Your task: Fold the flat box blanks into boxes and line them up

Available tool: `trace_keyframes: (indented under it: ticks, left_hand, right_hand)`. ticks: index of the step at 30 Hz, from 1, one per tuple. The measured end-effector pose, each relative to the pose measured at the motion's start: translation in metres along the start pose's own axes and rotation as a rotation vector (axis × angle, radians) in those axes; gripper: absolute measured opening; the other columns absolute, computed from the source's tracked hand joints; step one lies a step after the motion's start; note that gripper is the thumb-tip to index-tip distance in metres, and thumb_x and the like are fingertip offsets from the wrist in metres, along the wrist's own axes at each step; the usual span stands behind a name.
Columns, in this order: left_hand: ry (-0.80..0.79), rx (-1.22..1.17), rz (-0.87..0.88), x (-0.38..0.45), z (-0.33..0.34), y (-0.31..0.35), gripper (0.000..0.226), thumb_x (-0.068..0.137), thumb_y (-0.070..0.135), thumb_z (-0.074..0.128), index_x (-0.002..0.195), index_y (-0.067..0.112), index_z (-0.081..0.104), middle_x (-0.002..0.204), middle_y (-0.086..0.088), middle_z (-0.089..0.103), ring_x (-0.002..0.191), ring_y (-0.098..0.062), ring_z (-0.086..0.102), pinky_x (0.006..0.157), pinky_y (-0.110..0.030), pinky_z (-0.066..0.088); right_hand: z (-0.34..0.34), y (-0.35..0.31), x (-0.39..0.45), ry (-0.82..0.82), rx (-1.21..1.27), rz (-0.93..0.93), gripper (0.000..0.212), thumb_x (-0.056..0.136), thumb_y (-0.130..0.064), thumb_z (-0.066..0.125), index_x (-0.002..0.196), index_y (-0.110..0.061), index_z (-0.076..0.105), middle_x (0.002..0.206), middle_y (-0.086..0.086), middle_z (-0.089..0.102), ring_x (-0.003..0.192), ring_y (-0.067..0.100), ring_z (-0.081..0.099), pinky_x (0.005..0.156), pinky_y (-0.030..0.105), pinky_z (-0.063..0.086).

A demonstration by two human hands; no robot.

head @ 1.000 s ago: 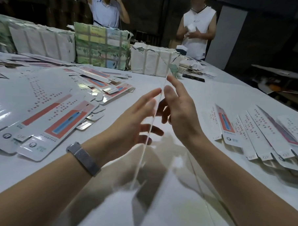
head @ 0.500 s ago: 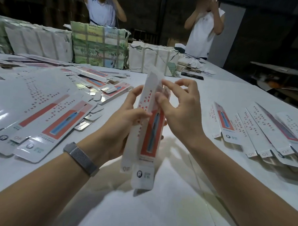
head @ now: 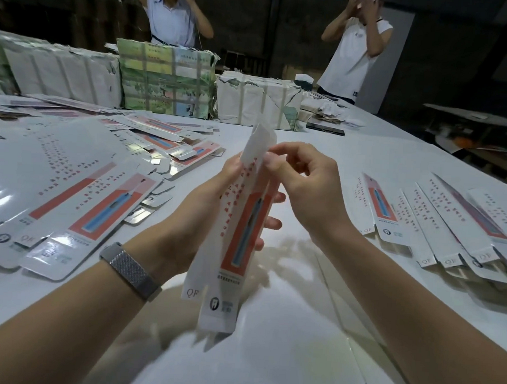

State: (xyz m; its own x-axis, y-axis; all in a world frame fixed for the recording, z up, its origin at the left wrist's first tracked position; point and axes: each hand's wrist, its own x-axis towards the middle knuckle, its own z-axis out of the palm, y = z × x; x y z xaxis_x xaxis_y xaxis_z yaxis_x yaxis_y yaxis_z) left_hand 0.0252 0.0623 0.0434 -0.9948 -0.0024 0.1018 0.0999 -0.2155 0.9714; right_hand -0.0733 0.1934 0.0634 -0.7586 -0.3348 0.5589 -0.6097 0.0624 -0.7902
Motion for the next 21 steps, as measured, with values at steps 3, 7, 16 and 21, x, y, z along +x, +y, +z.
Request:
trace_keyframes:
  ticks: [3, 7, 16, 21]
  left_hand:
    - [-0.041, 0.056, -0.042, -0.001, 0.003, 0.003, 0.062, 0.103, 0.058, 0.026, 0.126, 0.017, 0.067, 0.116, -0.016, 0.07, 0.088, -0.028, 0.07, 0.071, -0.038, 0.059]
    - [-0.047, 0.075, -0.088, -0.001, 0.005, 0.003, 0.064, 0.101, 0.061, 0.025, 0.129, 0.017, 0.063, 0.113, -0.018, 0.07, 0.082, -0.025, 0.07, 0.071, -0.037, 0.06]
    - [-0.114, 0.01, -0.123, -0.001, 0.011, -0.002, 0.077, 0.096, 0.073, 0.027, 0.131, 0.013, 0.061, 0.104, -0.018, 0.067, 0.085, -0.032, 0.065, 0.075, -0.044, 0.056]
    - [-0.027, 0.007, -0.173, -0.001, 0.022, -0.003, 0.085, 0.078, 0.078, 0.041, 0.129, 0.012, 0.055, 0.087, -0.011, 0.065, 0.07, -0.024, 0.062, 0.064, -0.034, 0.058]
  right_hand:
    - [-0.006, -0.004, 0.004, -0.026, 0.061, 0.042, 0.021, 0.089, -0.031, 0.071, 0.083, -0.011, 0.069, 0.072, 0.015, 0.06, 0.062, 0.021, 0.053, 0.055, 0.03, 0.049]
    - [-0.01, -0.004, 0.007, -0.067, 0.04, 0.076, 0.019, 0.091, -0.031, 0.07, 0.083, -0.015, 0.073, 0.081, 0.015, 0.07, 0.075, 0.029, 0.062, 0.073, 0.038, 0.054]
    - [-0.03, -0.017, 0.017, -0.259, 0.046, 0.244, 0.03, 0.097, -0.022, 0.061, 0.069, -0.013, 0.063, 0.053, -0.014, 0.058, 0.051, -0.002, 0.05, 0.054, 0.008, 0.038]
    - [-0.038, -0.025, 0.021, -0.287, 0.072, 0.317, 0.029, 0.098, -0.025, 0.059, 0.071, -0.014, 0.063, 0.077, 0.009, 0.055, 0.074, 0.019, 0.043, 0.074, 0.028, 0.032]
